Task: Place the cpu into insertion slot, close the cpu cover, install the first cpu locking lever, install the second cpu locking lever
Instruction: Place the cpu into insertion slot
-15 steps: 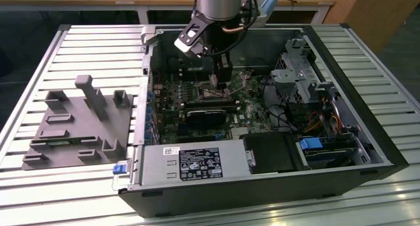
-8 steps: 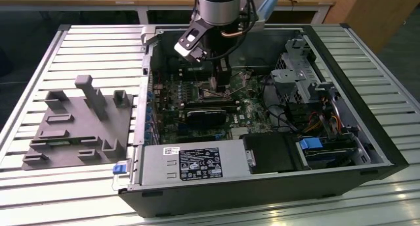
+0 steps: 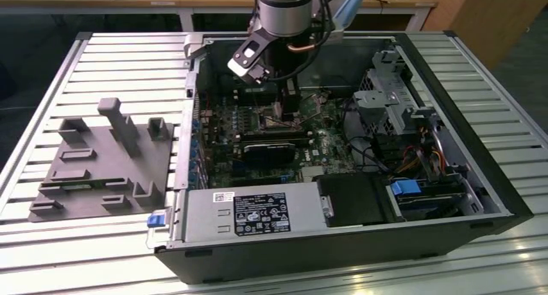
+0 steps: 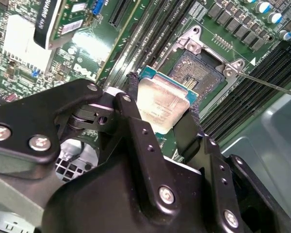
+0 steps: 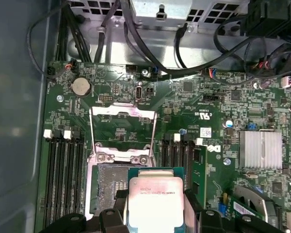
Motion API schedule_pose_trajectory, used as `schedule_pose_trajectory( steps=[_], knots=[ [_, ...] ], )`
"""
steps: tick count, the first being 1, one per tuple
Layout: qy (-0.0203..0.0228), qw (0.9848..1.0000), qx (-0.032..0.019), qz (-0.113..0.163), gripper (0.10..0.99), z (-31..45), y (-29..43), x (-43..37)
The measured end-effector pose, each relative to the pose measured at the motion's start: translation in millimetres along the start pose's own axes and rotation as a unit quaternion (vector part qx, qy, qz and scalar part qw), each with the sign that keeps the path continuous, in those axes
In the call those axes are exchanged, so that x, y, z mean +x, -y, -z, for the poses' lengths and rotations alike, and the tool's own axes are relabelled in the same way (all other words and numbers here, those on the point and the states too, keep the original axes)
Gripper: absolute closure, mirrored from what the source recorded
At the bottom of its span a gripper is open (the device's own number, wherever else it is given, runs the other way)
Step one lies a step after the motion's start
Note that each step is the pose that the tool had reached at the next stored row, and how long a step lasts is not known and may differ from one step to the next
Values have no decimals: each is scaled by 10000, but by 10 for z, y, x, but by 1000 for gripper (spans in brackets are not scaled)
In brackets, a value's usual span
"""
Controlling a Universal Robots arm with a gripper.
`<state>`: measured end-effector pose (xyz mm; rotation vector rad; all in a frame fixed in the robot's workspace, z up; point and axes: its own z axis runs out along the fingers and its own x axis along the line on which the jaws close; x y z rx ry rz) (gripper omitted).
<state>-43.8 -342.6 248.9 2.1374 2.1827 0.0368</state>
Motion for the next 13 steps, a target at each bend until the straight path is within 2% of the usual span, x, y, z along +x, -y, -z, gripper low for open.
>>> schedule_pose_trajectory(
  steps=[2,7,13],
  knots=[
    [-8,10000,-1,1,545,-12,0,21],
    [-75,10000,-2,-1,545,-42,3,45],
    [-87,10000,-2,0,545,-90,18,91]
  ],
)
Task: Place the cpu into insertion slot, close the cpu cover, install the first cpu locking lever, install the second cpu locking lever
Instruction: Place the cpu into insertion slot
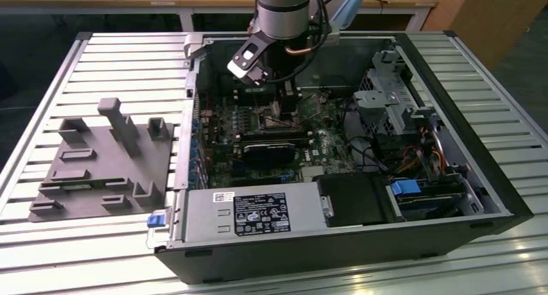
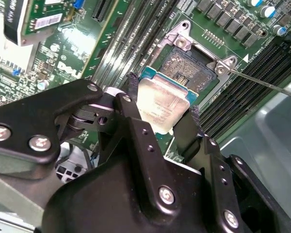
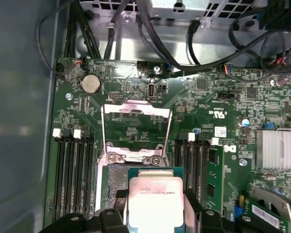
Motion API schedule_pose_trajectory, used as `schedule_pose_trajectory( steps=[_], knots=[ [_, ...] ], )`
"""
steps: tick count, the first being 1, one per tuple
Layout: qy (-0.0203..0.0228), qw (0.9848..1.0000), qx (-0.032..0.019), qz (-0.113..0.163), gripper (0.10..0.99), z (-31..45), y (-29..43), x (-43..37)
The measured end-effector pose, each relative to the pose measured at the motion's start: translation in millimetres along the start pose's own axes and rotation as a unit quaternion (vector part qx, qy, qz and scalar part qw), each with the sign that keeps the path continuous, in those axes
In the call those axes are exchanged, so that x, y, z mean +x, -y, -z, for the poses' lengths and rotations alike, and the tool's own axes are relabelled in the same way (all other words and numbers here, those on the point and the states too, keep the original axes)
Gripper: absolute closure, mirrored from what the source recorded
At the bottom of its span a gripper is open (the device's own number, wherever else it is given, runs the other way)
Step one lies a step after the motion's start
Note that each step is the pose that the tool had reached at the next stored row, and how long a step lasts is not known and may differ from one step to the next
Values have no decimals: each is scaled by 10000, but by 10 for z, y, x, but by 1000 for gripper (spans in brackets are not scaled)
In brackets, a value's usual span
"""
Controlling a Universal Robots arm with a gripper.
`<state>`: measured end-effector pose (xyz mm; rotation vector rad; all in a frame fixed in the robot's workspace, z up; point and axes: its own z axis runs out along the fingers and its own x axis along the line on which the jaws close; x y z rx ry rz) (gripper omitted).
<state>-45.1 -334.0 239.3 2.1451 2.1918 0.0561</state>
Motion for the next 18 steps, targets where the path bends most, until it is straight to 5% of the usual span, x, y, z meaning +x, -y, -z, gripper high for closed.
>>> schedule_pose_trajectory(
  steps=[18],
  knots=[
    [-1,10000,0,-2,545,-134,77,124]
  ],
)
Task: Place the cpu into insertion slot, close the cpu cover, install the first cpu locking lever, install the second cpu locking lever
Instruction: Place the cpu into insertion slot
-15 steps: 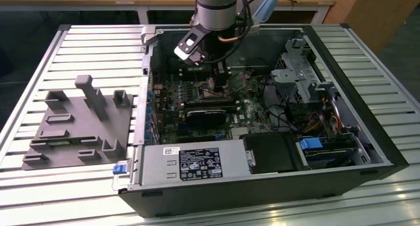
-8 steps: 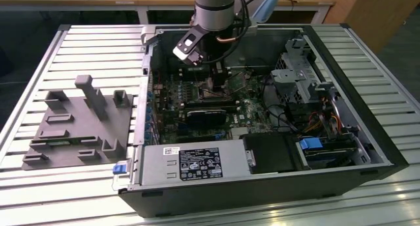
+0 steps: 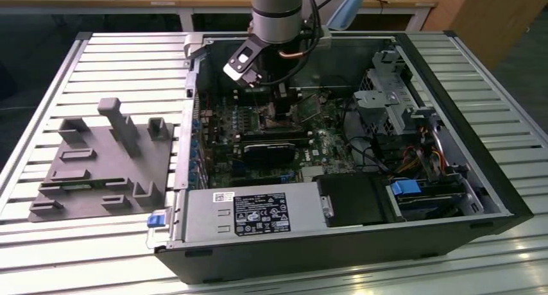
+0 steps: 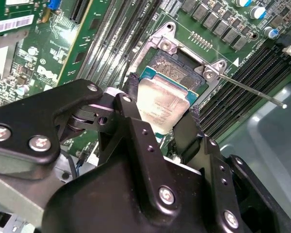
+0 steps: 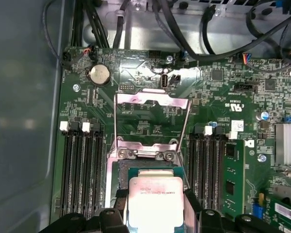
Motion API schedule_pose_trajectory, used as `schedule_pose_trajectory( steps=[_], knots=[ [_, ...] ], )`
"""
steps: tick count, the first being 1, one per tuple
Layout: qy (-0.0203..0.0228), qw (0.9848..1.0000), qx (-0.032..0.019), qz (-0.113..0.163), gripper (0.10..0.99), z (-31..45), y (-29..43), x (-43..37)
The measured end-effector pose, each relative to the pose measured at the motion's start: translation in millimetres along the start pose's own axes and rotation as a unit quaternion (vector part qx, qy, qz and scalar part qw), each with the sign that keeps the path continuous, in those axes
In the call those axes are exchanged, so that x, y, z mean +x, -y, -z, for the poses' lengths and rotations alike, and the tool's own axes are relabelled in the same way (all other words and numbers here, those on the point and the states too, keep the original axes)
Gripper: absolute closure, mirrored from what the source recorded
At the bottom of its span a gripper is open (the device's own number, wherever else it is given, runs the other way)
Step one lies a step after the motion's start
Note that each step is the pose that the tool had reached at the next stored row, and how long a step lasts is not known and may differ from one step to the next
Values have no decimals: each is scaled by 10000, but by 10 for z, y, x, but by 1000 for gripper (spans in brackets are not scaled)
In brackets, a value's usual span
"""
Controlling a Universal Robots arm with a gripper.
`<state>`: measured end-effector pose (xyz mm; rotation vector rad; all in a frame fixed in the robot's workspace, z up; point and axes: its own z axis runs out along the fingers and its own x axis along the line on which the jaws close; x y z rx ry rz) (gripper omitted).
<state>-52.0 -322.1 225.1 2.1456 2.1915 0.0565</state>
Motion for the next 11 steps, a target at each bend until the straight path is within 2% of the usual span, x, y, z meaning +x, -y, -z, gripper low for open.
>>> schedule_pose_trajectory(
  steps=[11],
  knots=[
    [3,10000,1,-36,545,-118,11,25]
  ],
)
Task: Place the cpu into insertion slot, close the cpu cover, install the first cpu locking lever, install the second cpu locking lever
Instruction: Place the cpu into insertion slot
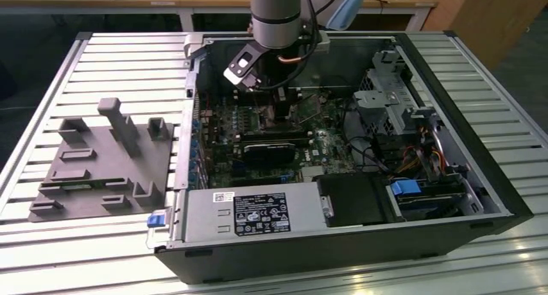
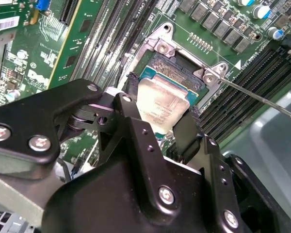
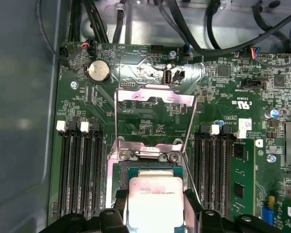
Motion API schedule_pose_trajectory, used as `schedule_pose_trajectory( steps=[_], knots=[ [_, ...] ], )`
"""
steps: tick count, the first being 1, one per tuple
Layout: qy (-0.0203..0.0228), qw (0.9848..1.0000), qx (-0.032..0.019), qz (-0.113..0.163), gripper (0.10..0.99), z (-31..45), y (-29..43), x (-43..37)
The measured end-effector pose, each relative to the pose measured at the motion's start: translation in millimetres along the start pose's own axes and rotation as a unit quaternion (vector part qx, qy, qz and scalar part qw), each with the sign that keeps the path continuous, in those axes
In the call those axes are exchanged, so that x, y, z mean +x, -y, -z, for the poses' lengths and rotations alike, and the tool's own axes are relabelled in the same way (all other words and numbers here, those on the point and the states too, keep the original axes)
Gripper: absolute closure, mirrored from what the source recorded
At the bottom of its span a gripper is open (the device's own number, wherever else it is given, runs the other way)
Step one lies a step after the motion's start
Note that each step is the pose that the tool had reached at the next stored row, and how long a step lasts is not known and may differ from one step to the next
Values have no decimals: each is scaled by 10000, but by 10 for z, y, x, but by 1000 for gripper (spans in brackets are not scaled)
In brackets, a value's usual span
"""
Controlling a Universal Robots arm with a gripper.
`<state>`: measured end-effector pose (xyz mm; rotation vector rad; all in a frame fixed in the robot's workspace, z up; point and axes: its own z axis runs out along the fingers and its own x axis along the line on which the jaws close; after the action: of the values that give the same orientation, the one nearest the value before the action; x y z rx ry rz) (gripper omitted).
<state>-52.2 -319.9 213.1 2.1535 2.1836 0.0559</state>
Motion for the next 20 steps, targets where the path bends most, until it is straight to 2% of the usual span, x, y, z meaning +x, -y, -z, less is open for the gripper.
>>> schedule_pose_trajectory(
  steps=[9,13,20],
  knots=[
    [0,10000,0,-10,545,-95,7,19],
    [-27,10000,0,-30,545,-123,10,24],
    [-20,9999,4,-156,545,-150,21,37]
  ],
)
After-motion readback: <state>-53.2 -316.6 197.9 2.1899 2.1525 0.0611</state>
